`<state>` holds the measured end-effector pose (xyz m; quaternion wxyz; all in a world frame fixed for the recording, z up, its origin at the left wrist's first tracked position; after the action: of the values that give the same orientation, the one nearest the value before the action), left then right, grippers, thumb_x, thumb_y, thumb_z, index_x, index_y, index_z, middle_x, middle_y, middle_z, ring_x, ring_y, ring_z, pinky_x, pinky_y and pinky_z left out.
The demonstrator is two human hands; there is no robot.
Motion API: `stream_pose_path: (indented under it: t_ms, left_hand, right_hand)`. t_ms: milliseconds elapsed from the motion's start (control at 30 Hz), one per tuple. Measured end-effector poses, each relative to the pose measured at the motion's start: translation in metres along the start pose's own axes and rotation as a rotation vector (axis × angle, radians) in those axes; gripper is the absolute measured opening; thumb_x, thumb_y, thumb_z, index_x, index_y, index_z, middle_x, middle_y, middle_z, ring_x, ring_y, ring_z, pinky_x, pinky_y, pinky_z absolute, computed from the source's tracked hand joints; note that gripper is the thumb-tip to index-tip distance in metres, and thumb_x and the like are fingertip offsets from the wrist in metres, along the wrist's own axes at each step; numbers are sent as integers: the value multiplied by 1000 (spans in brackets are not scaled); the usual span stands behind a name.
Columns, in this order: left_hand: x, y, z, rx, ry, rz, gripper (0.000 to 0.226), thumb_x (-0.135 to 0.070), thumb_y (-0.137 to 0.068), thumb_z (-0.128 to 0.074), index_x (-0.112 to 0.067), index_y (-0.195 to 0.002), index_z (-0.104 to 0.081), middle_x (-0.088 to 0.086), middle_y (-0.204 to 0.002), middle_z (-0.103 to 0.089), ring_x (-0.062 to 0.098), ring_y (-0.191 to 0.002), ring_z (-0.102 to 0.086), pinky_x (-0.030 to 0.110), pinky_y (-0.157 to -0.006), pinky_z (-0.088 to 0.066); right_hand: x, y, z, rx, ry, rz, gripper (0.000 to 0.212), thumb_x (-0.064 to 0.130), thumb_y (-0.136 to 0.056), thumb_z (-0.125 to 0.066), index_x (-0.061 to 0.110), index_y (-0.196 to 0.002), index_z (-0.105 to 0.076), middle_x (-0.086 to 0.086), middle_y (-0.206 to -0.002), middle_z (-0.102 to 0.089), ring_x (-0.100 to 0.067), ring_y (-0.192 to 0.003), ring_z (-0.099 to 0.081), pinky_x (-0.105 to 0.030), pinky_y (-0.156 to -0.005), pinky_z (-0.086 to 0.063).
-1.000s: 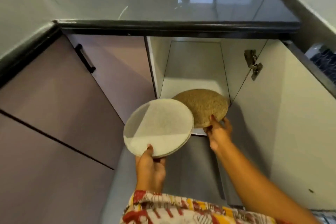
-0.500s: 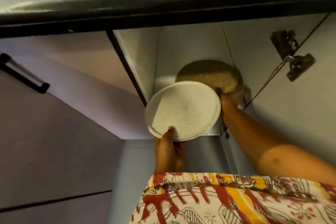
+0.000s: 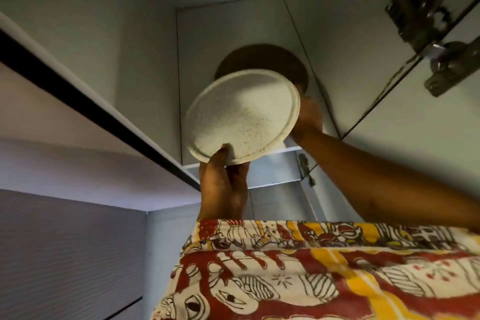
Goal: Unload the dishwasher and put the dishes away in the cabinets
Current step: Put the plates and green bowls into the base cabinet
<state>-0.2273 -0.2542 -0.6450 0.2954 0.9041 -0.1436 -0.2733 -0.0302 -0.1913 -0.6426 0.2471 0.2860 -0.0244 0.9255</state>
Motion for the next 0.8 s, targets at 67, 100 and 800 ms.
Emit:
stream_pose_path:
  t_ms: [67,100,800]
  left_hand:
    - [-5,-6,-7,-2,14,-16,50,6,-89,-48,-17,-133,-42,18,-126,-58,34,-109,-61,42,-79,-58]
    - [-8,-9,-10,2,14,-31,52,6,-88,-49,-18,-134,-41,18,-126,-57,34,-110,-61,43,-80,-58]
    - [-26,-34,-22,2,-38,-106,50,2,-90,-49,-13,-137,-39,16,-121,-61,26,-92,-67,34,-65,-61]
  right_hand:
    - [5,8,-3,59,117,79,23,19,-96,-48,7,-112,-60,-16,-115,-64,-34,-108,-59,-40,-92,-48]
    - [11,13,-6,120,115,137,25,18,-95,-49,5,-113,-60,-17,-116,-63,-34,-108,-59,-40,-92,-48]
    - [42,-83,-8,308,265,64,39,36,-96,-47,14,-128,-50,-15,-132,-54,-33,-122,-50,-40,-99,-40]
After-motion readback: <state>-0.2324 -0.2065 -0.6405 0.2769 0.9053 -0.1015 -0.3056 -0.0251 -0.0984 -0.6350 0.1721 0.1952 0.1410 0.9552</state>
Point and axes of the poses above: each hand's wrist, its own y-axis away from the middle knuckle, its own z-axis out of the back of the hand, x = y × z, the point moved 7 cm from there along -y, towards the middle knuckle
